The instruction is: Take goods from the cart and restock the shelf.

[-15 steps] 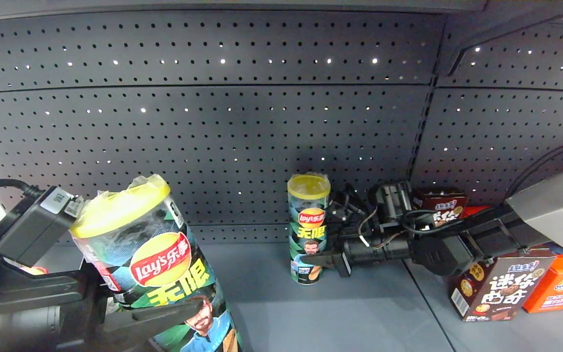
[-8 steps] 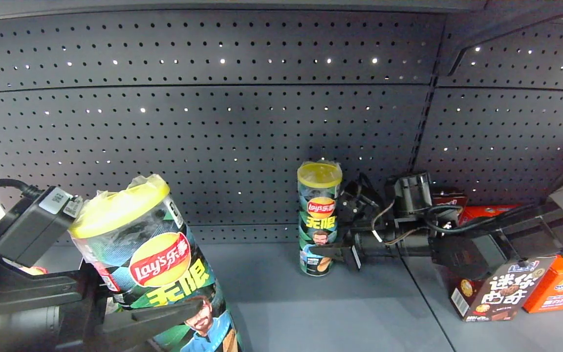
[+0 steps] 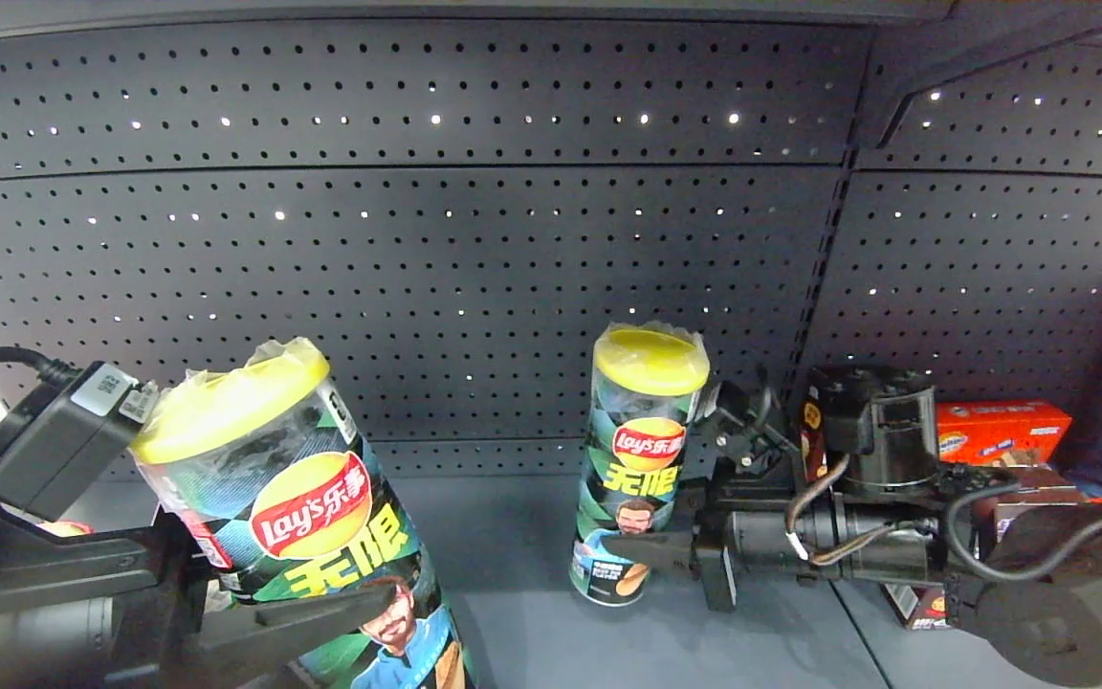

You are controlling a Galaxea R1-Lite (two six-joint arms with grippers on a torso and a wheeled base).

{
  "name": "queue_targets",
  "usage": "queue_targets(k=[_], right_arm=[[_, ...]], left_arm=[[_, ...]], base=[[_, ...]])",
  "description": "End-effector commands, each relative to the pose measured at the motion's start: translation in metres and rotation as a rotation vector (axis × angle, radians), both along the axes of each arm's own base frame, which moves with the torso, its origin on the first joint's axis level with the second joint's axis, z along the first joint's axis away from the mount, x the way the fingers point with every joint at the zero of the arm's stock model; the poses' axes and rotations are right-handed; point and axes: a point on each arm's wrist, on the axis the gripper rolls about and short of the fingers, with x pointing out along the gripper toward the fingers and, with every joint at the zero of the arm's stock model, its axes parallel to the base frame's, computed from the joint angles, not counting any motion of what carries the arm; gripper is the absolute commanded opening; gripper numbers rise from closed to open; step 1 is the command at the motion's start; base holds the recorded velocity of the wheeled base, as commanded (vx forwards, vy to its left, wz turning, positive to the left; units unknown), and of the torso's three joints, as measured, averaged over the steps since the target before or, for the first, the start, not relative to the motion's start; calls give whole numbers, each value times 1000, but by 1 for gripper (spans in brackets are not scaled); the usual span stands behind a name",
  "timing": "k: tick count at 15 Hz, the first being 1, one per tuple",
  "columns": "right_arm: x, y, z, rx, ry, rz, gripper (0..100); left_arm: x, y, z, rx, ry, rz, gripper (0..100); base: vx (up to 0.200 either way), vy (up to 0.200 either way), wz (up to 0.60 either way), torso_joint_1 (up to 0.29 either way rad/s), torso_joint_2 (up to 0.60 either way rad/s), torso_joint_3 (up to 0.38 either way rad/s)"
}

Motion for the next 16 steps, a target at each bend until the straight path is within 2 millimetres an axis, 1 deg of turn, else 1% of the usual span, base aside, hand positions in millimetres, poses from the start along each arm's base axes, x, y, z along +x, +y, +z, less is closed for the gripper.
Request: queue_targets(k=[1, 4, 12, 16], right_arm=[[-14, -6, -4, 7, -2, 11, 0], [-21, -10, -14, -8, 17, 17, 0], [-45, -15, -20, -29, 44, 58, 0], [-50, -17, -24, -41, 58, 63, 0]], left_arm=[[0, 0, 1, -1, -6, 3, 0], [0, 0, 1, 4, -3, 15, 0], [0, 0, -1, 7, 4, 18, 0], [-1, 0, -2, 8, 7, 18, 0]], base=[[0, 0, 0, 0, 0, 0], [0, 0, 0, 0, 0, 0], [0, 0, 0, 0, 0, 0], [0, 0, 0, 0, 0, 0]])
